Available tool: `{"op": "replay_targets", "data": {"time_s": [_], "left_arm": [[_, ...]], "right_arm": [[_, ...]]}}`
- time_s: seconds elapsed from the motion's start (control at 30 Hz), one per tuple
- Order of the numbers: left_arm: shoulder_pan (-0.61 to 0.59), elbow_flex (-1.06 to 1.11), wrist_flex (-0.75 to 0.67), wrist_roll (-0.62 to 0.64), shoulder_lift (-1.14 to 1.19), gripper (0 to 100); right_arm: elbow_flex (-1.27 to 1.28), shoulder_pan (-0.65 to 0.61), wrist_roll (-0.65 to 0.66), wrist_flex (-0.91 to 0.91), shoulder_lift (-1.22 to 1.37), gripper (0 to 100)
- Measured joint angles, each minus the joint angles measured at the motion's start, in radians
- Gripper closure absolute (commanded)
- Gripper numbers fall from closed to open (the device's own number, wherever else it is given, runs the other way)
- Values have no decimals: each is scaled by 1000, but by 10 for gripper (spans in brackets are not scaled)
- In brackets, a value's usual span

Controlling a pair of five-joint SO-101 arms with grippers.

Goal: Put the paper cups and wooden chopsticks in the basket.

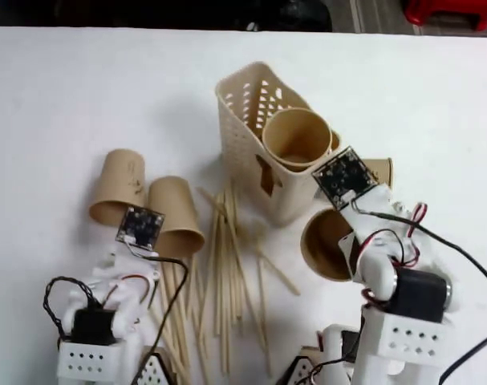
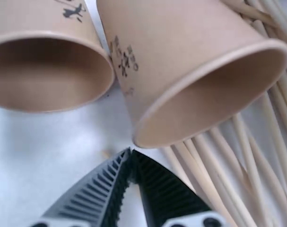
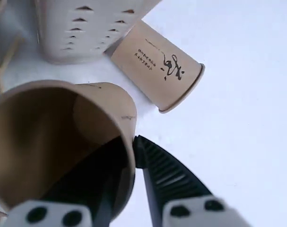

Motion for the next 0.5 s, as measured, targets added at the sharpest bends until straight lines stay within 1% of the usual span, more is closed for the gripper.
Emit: {"op": "replay_targets", "data": {"time_s": [0.27,0.5], "left_arm": [[0,0,0,0,0,976],[0,0,0,0,0,976]], "right_arm": [[-230,0,-57,81,-2,979],[-427,0,-126,94,-6,978]]}}
